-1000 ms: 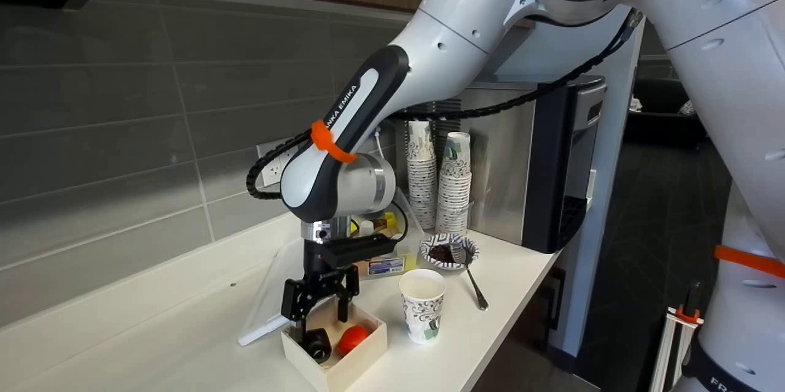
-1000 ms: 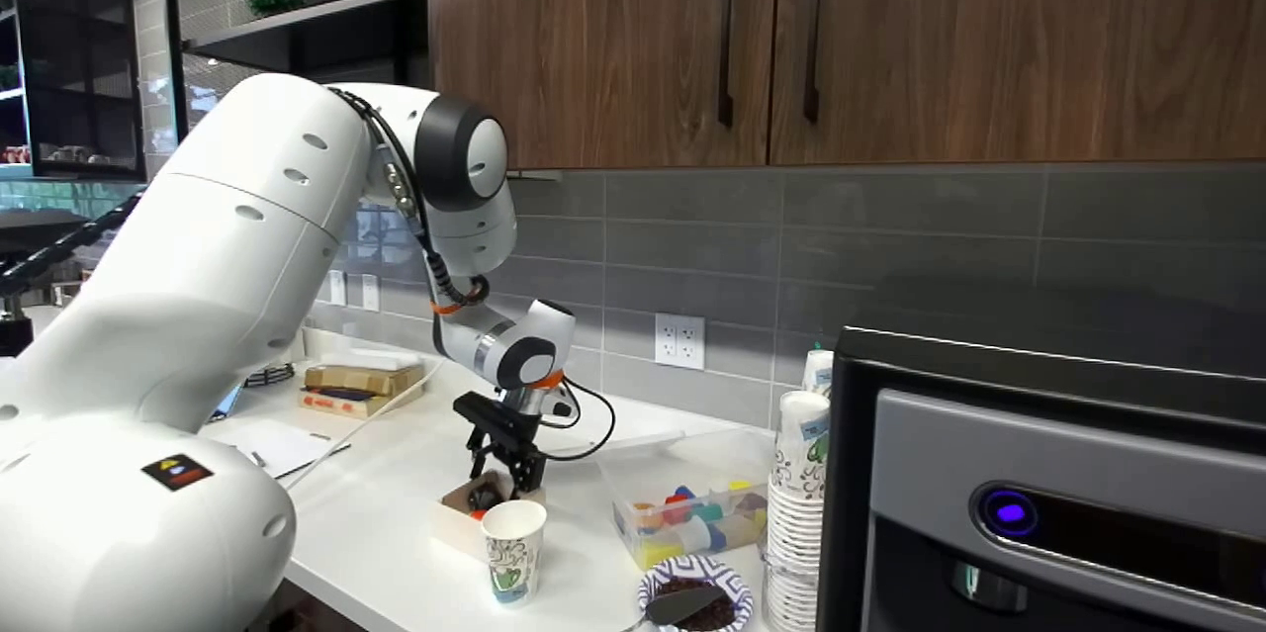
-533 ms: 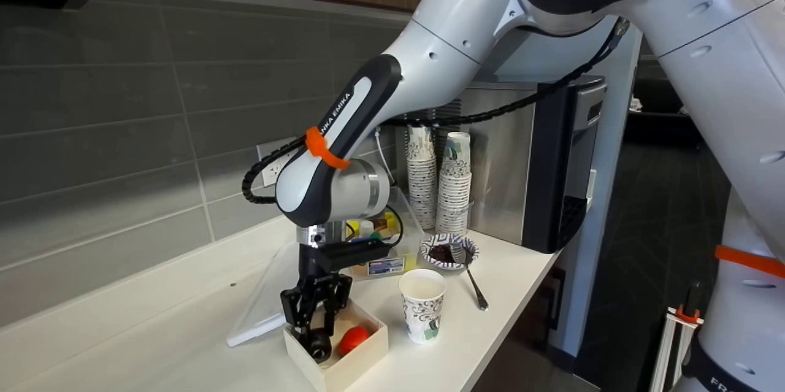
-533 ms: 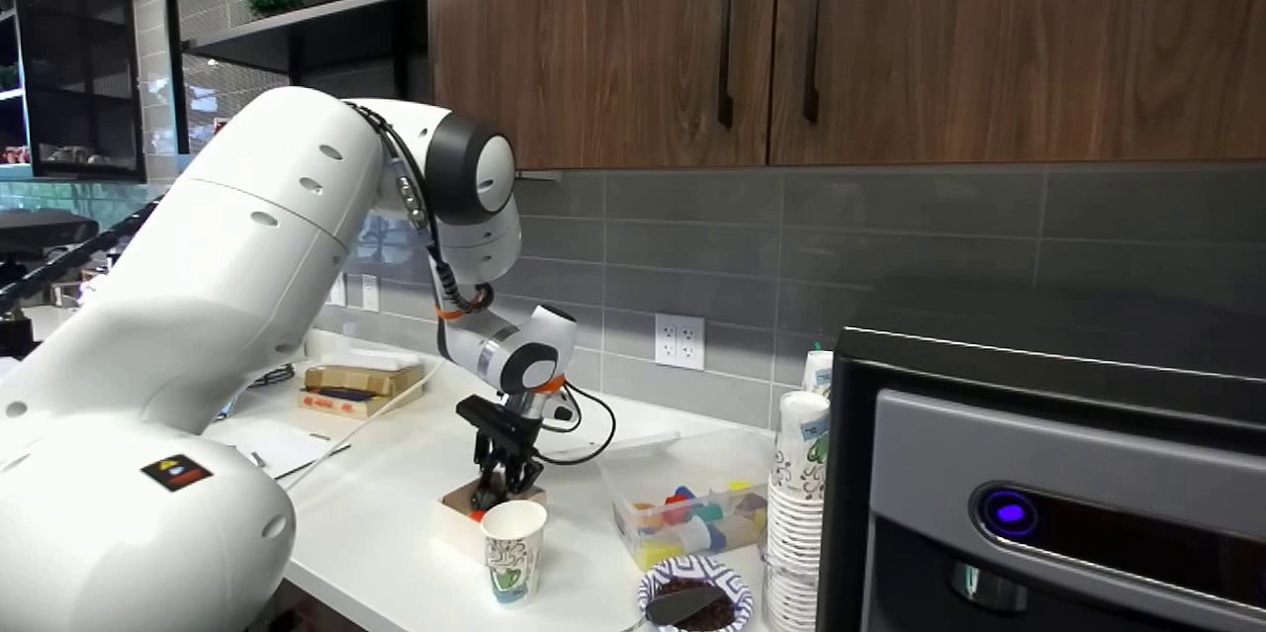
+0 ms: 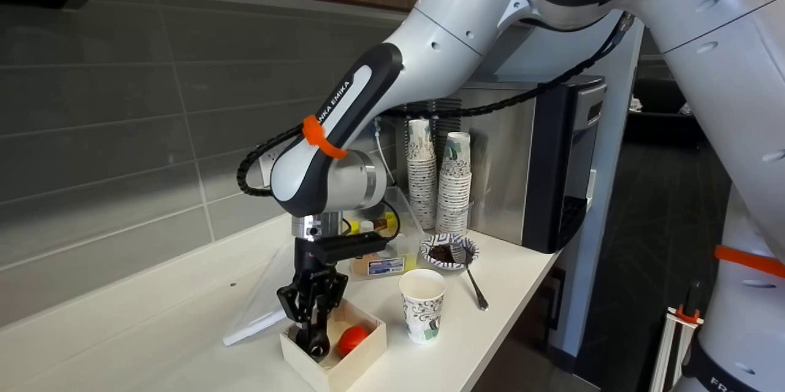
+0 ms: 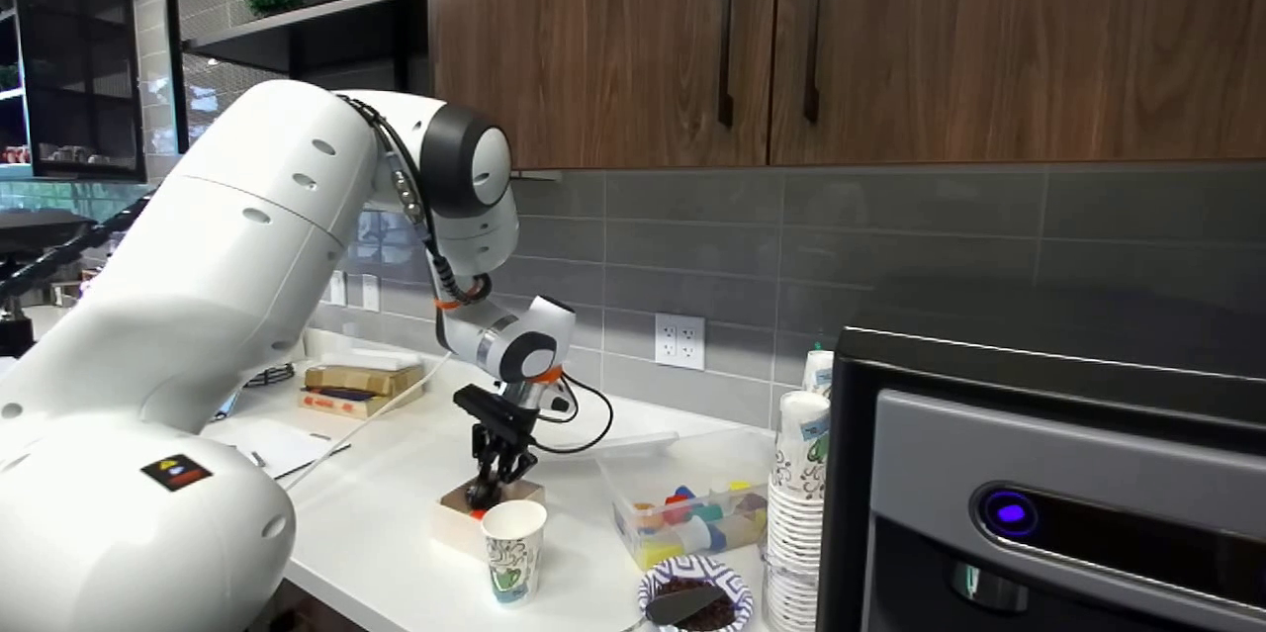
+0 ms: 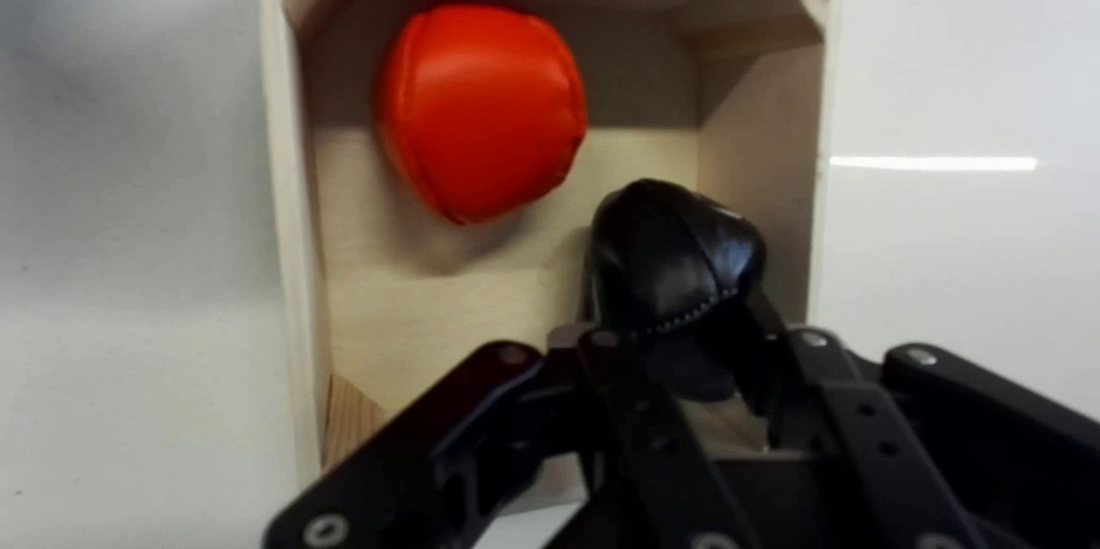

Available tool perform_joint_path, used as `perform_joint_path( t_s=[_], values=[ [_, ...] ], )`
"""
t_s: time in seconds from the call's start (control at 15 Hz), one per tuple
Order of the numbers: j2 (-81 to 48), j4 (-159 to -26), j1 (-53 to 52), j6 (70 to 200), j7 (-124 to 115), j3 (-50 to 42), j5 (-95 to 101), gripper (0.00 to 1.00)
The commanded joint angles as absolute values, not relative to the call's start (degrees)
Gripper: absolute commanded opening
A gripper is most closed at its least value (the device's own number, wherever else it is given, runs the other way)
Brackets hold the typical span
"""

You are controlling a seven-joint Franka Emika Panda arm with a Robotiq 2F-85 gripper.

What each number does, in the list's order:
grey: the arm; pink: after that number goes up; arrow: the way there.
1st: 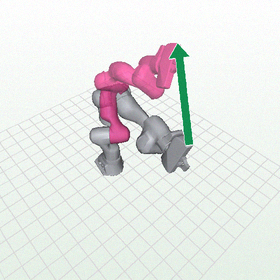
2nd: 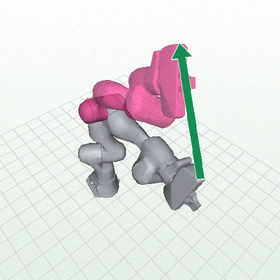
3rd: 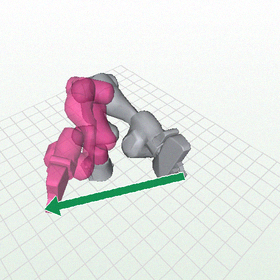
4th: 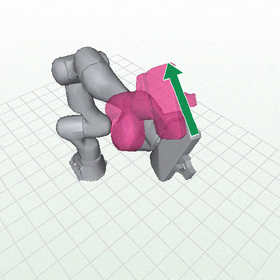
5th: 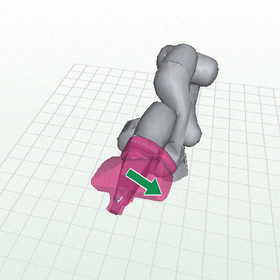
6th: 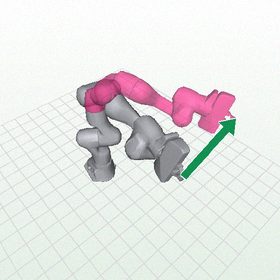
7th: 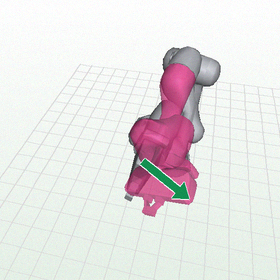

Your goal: Move the objects in the wooden object to the storage bin, and put the wooden object in as wee

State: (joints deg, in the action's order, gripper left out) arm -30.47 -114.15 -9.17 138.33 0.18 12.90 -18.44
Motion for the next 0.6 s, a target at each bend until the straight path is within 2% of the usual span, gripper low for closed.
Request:
perform_joint_path(
  t_s=[0.0,0.33,0.53],
  values=[
    [-22.3,-117.9,-9.9,132.1,-5.2,11.9,-17.3,0.08],
    [-11.3,-122.7,-12.5,126.1,-21.4,8.2,-11.8,0.08],
    [-4.0,-127.2,-11.1,128.6,-27.2,6.4,-9.1,0.08]
  ],
)
